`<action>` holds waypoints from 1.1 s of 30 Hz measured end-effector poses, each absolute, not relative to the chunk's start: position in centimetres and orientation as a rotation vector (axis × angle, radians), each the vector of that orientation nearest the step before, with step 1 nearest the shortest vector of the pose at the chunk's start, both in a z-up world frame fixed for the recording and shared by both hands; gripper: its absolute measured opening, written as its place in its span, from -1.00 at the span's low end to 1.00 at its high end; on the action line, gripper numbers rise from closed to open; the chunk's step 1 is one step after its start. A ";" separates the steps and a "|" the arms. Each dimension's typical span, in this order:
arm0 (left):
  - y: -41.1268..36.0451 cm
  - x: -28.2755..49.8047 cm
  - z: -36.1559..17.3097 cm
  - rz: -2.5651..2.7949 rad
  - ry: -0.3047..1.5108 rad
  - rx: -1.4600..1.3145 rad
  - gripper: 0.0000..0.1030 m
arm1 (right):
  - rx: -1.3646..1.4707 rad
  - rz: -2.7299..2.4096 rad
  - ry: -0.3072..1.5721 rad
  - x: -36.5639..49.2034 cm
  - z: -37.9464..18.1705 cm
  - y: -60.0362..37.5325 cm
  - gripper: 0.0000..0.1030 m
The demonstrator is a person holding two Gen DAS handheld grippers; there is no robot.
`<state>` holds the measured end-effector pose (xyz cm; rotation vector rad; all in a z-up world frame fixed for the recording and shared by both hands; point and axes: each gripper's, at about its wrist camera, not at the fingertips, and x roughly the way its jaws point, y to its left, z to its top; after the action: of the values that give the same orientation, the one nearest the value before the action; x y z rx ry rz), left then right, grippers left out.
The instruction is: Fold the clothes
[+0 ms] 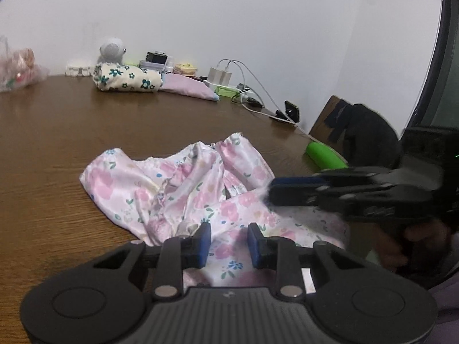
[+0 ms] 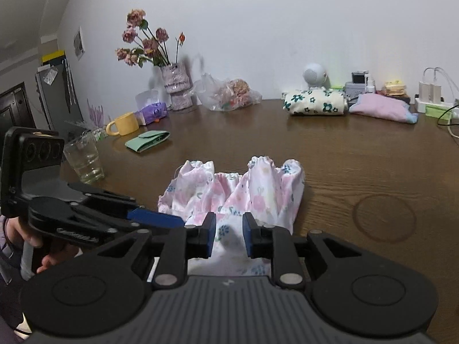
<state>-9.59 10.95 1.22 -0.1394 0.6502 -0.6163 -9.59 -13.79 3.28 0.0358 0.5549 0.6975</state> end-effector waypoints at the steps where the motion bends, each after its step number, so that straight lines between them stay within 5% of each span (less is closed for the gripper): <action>1: 11.1 -10.1 1.4 -0.616 0.643 -0.126 -0.47 | 0.020 0.693 0.585 -9.0 2.8 -13.3 -0.61; 2: 11.2 -10.5 1.8 -0.616 0.626 -0.096 -0.42 | 0.004 0.692 0.619 -8.6 2.2 -12.9 -0.61; 4: 11.0 -12.6 3.0 -0.628 0.538 0.017 0.31 | -0.006 0.698 0.629 -8.4 1.8 -12.6 -0.61; 6: 10.7 -15.0 3.7 -0.681 0.448 0.137 0.75 | -0.010 0.712 0.644 -8.1 1.8 -12.7 -0.61; 17: 3.6 -22.1 0.4 -0.648 0.246 0.819 0.72 | -0.080 0.803 0.735 -8.4 2.4 -12.8 -0.61; 24: 2.8 -21.4 -1.3 -0.717 0.267 0.900 0.71 | -0.067 0.833 0.831 -10.4 3.0 -13.2 -0.61; 30: 3.2 -19.8 -2.0 -0.821 0.347 0.847 0.26 | 0.056 0.902 0.890 -10.4 2.6 -15.4 -0.57; 32: 4.1 -18.6 -1.1 -0.856 0.388 0.741 0.00 | 0.060 0.964 0.859 -10.7 2.8 -16.2 -0.29; 33: 4.7 -18.0 -0.5 -0.876 0.414 0.678 -0.12 | 0.052 1.001 0.817 -11.2 3.1 -16.7 0.02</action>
<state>-18.01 4.72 -0.54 0.6780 0.4138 -0.8765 -11.19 -16.71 3.06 0.0520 0.8167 1.0012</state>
